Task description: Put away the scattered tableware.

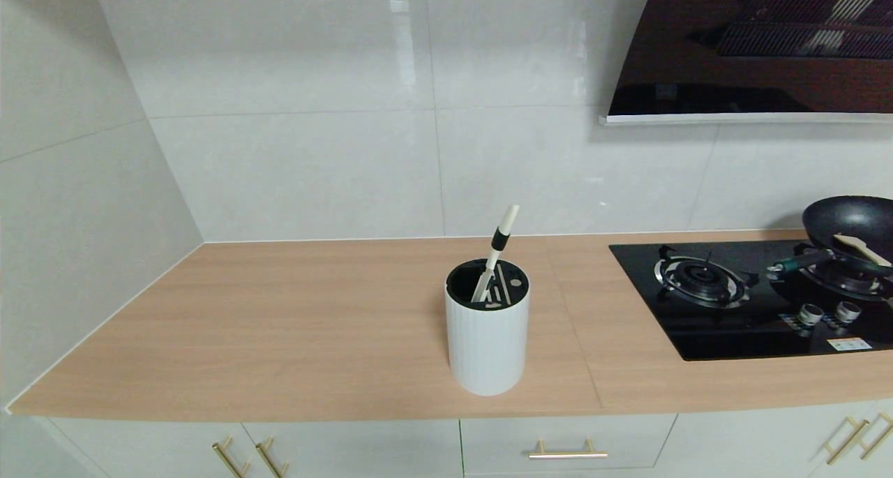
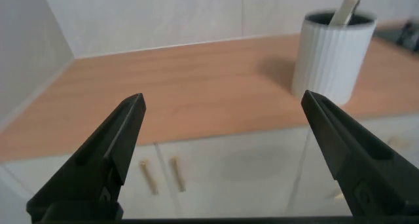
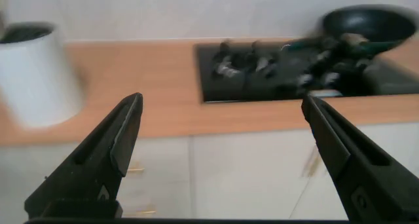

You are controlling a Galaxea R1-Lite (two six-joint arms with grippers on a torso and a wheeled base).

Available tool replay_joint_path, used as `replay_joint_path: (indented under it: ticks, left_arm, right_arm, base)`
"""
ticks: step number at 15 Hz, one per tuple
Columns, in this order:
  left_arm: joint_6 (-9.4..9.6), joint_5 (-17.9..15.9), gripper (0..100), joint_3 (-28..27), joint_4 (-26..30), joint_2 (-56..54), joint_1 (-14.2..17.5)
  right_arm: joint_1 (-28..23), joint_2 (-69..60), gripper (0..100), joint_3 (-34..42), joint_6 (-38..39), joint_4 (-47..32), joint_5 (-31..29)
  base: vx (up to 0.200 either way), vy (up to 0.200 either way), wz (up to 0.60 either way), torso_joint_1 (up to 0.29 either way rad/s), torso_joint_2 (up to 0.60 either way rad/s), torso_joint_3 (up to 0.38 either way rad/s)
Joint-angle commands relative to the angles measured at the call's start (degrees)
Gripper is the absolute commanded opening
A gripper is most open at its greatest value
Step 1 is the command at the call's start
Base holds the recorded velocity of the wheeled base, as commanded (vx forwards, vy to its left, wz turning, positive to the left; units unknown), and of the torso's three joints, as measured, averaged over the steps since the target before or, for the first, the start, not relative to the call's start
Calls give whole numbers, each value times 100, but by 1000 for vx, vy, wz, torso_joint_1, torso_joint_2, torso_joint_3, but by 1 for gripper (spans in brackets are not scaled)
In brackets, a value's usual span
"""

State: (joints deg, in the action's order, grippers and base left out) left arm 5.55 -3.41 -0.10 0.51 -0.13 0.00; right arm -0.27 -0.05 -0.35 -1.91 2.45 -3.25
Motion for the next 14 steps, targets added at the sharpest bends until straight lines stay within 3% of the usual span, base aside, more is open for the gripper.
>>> replay_joint_path:
  ticks: [1,5,7,8,11,14]
  left_arm:
    - [-361,43,100,10,10,13,0]
    - [-458,43,100,10,-7,13,0]
    - [-458,43,100,10,-7,13,0]
    - [-458,43,100,10,-7,13,0]
    - [-458,43,100,10,-7,13,0]
    - [-458,43,100,10,-7,13,0]
  right_arm:
    - [0,14,100,27,-37,1,141]
    - [0,14,100,27,-230,-8,721]
    - [0,14,100,27,-301,-17,246]
    - [0,14,100,27,-239,-17,-439]
    - [0,14,100,27,-72,1,-474]
    - [0,14,100,35,-222,-96,79]
  base:
    - [0,0,0,0,0,0]
    - [0,0,0,0,0,0]
    - [0,0,0,0,0,0]
    - [0,0,0,0,0,0]
    - [0,0,0,0,0,0]
    - [0,0,0,0,0,0]
